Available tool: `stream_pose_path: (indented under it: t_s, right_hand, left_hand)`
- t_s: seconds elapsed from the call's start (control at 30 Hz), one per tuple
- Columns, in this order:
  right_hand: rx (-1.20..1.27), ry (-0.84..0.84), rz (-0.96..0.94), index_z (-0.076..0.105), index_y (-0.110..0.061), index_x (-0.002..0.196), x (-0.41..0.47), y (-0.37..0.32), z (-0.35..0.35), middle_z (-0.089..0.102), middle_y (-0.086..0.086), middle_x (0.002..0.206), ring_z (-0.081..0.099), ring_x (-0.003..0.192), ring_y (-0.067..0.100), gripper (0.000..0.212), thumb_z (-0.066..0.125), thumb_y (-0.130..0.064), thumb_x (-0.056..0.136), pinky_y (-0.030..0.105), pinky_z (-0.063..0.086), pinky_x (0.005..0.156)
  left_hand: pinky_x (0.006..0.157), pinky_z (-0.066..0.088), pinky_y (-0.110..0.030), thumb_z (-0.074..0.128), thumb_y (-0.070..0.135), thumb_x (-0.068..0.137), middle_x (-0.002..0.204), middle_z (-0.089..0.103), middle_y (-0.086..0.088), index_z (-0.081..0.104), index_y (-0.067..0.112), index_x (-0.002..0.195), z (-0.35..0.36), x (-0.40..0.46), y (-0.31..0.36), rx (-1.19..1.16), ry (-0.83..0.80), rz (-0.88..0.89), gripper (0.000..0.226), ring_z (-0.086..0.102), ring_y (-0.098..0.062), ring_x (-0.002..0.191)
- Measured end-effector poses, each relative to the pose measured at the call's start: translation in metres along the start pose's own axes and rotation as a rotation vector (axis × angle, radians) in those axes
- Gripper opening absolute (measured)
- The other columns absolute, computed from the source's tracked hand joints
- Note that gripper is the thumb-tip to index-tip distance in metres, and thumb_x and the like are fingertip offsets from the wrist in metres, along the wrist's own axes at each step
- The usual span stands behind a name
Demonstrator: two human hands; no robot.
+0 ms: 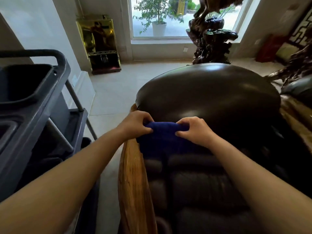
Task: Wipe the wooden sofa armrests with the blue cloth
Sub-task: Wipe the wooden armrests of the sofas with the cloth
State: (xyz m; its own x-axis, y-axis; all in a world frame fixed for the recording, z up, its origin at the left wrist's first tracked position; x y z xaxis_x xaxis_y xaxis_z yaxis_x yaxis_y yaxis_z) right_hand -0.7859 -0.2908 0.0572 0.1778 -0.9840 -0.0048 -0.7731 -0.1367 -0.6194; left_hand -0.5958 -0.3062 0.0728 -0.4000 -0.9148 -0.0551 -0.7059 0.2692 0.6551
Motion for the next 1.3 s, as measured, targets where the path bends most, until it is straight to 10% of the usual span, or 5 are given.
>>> stream_pose_path:
  t_s: [0.67,1.3]
  right_hand:
    - [-0.023,0.215,0.132,0.064,-0.033,0.083,-0.358,0.195,-0.364,0.066,-0.011,0.082,0.061,0.078,0.004,0.016,0.073,-0.028,0.071,0.021,0.047,0.069]
    - [0.088,0.145,0.382,0.061,-0.025,0.091,-0.449,0.507,-0.43,0.063,-0.01,0.086,0.059,0.08,0.003,0.019,0.07,-0.021,0.075,0.017,0.045,0.064]
  left_hand:
    - [0.08,0.052,-0.034,0.076,0.015,0.067,0.089,0.069,-0.004,0.068,0.016,0.09,0.218,-0.042,0.463,-0.045,-0.06,0.214,0.024,0.064,-0.02,0.085]
    - [0.06,0.041,-0.015,0.068,0.013,0.066,0.076,0.057,0.014,0.055,0.032,0.078,0.516,0.066,0.6,-0.079,-0.199,0.252,0.026,0.056,-0.003,0.072]
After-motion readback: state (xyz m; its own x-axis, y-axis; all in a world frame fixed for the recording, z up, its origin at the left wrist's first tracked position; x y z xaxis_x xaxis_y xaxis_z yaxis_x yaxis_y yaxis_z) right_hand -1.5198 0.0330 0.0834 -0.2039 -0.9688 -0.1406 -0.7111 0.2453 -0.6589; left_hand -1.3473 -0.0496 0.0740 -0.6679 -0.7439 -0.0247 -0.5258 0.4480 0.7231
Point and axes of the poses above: each hand's wrist, its own x-axis towards the middle knuckle, its own z-axis out of the palm, y = z × x, the point moved 6 cm from there along x, towards the middle knuckle
